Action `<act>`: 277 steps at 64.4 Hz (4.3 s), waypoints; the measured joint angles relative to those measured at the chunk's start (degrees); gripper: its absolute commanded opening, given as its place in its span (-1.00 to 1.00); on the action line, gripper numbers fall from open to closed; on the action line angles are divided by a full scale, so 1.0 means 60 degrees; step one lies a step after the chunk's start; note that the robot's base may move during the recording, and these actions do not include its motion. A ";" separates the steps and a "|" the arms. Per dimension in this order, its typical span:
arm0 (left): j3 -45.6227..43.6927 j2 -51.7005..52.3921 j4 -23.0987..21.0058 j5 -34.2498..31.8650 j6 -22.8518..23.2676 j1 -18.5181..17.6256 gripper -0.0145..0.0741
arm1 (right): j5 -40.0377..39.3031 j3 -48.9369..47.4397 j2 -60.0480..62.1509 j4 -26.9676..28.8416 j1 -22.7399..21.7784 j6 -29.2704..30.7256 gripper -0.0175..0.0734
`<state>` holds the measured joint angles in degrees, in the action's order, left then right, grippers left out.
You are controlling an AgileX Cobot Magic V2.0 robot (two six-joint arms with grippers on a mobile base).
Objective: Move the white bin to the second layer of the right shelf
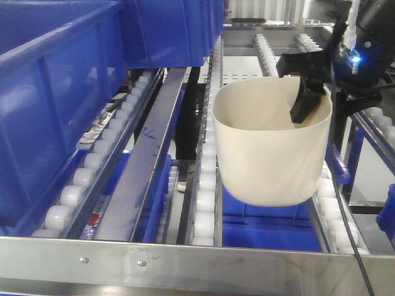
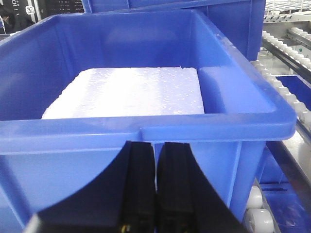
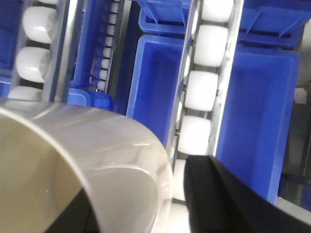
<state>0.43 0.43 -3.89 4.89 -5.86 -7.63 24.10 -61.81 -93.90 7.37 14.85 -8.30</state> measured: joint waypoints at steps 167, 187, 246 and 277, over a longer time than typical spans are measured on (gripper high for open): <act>0.0000 0.0000 0.0000 0.0000 0.0000 0.0000 -0.48 | -0.3005 0.6172 1.1227 -0.1080 -0.0423 0.0041 -0.51; 0.0000 0.0000 0.0000 0.0000 0.0000 0.0000 -0.48 | -0.2746 0.8584 1.3922 -0.1151 -0.2420 0.0061 -0.51; 0.0000 0.0000 0.0000 0.0000 0.0000 0.0000 -0.48 | -0.2494 1.0589 1.5760 -0.1760 -0.2917 0.0078 -0.51; 0.0000 0.0000 0.0000 0.0000 0.0000 0.0000 -0.48 | -0.2494 1.0589 1.5760 -0.1743 -0.2917 0.0117 -0.51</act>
<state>0.43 0.43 -3.89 4.89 -5.86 -7.63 9.14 1.73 0.66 -3.09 -2.65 -7.60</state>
